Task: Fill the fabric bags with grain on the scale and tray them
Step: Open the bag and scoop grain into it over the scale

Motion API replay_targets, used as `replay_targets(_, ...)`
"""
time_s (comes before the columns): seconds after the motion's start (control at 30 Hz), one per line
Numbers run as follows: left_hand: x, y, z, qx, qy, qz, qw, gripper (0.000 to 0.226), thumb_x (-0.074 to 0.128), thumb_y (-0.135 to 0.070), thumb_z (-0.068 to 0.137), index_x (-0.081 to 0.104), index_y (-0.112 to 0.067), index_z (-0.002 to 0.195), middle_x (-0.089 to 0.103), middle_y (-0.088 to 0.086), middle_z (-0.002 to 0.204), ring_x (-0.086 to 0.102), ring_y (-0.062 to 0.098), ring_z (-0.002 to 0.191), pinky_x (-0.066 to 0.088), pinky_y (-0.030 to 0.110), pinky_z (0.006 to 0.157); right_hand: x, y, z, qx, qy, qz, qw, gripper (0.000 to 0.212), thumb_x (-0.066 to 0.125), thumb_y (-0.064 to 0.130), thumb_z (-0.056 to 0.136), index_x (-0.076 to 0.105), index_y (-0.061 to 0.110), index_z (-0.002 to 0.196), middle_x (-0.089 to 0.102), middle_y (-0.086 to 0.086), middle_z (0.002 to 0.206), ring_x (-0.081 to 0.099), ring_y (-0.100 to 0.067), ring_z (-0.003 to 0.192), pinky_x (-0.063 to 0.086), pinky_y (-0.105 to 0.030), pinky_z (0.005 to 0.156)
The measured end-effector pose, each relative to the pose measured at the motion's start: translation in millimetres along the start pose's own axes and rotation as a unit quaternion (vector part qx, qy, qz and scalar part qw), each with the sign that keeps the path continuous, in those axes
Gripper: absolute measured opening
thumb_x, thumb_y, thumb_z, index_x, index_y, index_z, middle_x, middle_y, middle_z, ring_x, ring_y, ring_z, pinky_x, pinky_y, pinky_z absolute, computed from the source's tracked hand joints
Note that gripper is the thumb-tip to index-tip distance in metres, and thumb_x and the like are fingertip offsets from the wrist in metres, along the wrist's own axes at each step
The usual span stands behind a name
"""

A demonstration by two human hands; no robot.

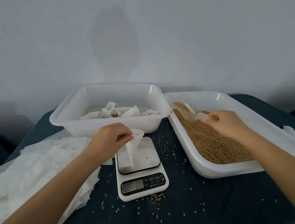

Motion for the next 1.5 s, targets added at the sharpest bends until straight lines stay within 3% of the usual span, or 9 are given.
replay_targets(0.13, -12.3, 3.8, 4.4, 0.007, 0.002, 0.014, 1.000, 0.003, 0.069, -0.014, 0.082, 0.071, -0.015, 0.079, 0.063, -0.012, 0.078, 0.053, -0.003, 0.080, 0.039, 0.007, 0.067, -21.4, 18.6, -7.4, -0.047, -0.009, 0.061, 0.997, 0.018, 0.057, 0.043, 0.088, 0.066, 0.028, 0.095, 0.066, 0.005, 0.068, 0.046, 0.001, 0.034, 0.038, -0.015, 0.037)
replay_targets(0.3, -20.1, 9.8, 6.9, 0.013, 0.063, 0.034, 0.997, 0.004, 0.070, -0.016, 0.081, 0.072, -0.020, 0.082, 0.067, -0.013, 0.086, 0.054, -0.008, 0.080, 0.037, 0.004, 0.068, -31.2, 60.1, -29.2, -0.134, 0.040, 0.099, 0.985, 0.023, 0.055, 0.057, 0.074, 0.062, 0.047, 0.093, 0.070, 0.008, 0.071, 0.068, -0.020, 0.063, 0.057, -0.040, 0.059)
replay_targets(0.43, -17.1, 10.5, 5.4, 0.029, 0.105, 0.060, 0.992, 0.008, 0.066, -0.018, 0.084, 0.072, -0.020, 0.090, 0.066, -0.016, 0.092, 0.050, -0.014, 0.084, 0.034, 0.002, 0.071, -15.3, 90.4, -52.4, -0.206, 0.106, 0.117, 0.966, 0.026, 0.056, 0.060, 0.073, 0.063, 0.049, 0.096, 0.069, 0.024, 0.082, 0.064, 0.002, 0.069, 0.048, -0.020, 0.060)
replay_targets(0.63, -10.3, 5.8, 2.3, 0.047, 0.117, 0.063, 0.990, 0.011, 0.065, -0.015, 0.086, 0.073, -0.013, 0.092, 0.069, -0.008, 0.094, 0.051, -0.005, 0.084, 0.033, 0.000, 0.074, 10.0, 111.5, -71.9, -0.274, 0.178, 0.061, 0.943, 0.012, 0.059, 0.045, 0.086, 0.065, 0.047, 0.095, 0.065, 0.021, 0.074, 0.058, -0.003, 0.064, 0.041, -0.024, 0.059)
replay_targets(0.83, -8.2, -1.3, 1.2, 0.058, 0.115, 0.052, 0.990, 0.012, 0.065, -0.010, 0.085, 0.073, -0.009, 0.093, 0.070, -0.003, 0.094, 0.048, -0.006, 0.089, 0.032, -0.003, 0.076, 2.8, 112.9, -72.4, -0.268, 0.191, 0.028, 0.944, 0.024, 0.056, 0.051, 0.083, 0.068, 0.041, 0.102, 0.069, 0.013, 0.084, 0.061, -0.007, 0.073, 0.050, -0.035, 0.069)
replay_targets(1.0, -5.8, -8.5, 1.7, 0.068, 0.115, 0.041, 0.990, 0.014, 0.065, -0.011, 0.085, 0.073, -0.010, 0.097, 0.069, -0.006, 0.100, 0.046, -0.013, 0.090, 0.030, -0.004, 0.079, -1.3, 118.2, -73.9, -0.271, 0.207, -0.012, 0.940, 0.027, 0.055, 0.052, 0.081, 0.067, 0.042, 0.102, 0.068, 0.016, 0.084, 0.059, -0.003, 0.074, 0.050, -0.030, 0.069)
replay_targets(1.3, 0.3, -22.3, 1.2, 0.080, 0.110, 0.039, 0.990, 0.015, 0.062, -0.008, 0.086, 0.073, -0.007, 0.097, 0.069, -0.001, 0.103, 0.058, 0.003, 0.092, 0.031, -0.003, 0.082, -15.3, 137.8, -73.6, -0.283, 0.240, -0.062, 0.927, 0.038, 0.053, 0.060, 0.078, 0.067, 0.041, 0.106, 0.071, 0.011, 0.092, 0.066, -0.015, 0.084, 0.053, -0.046, 0.080)
replay_targets(1.43, 2.2, -22.3, 0.9, 0.071, 0.095, 0.034, 0.992, 0.016, 0.064, -0.009, 0.086, 0.073, -0.007, 0.099, 0.069, 0.000, 0.105, 0.060, 0.009, 0.094, 0.034, 0.001, 0.083, -22.8, 146.6, -70.2, -0.288, 0.251, -0.088, 0.920, 0.035, 0.053, 0.060, 0.077, 0.069, 0.041, 0.102, 0.070, 0.015, 0.087, 0.065, -0.012, 0.079, 0.054, -0.044, 0.078)
replay_targets(1.5, 2.9, -23.2, 0.6, 0.073, 0.087, 0.033, 0.993, 0.016, 0.064, -0.008, 0.085, 0.073, -0.006, 0.098, 0.069, 0.001, 0.104, 0.060, 0.010, 0.092, 0.035, 0.003, 0.082, -26.3, 148.9, -67.6, -0.285, 0.250, -0.095, 0.920, 0.032, 0.054, 0.058, 0.079, 0.069, 0.041, 0.101, 0.068, 0.019, 0.083, 0.061, -0.003, 0.071, 0.053, -0.029, 0.069)
Point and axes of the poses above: each hand's wrist, its own z-axis towards the middle knuckle, its own x-axis out of the palm, y = z × x, the point moved 9 cm from there along z, towards the middle knuckle
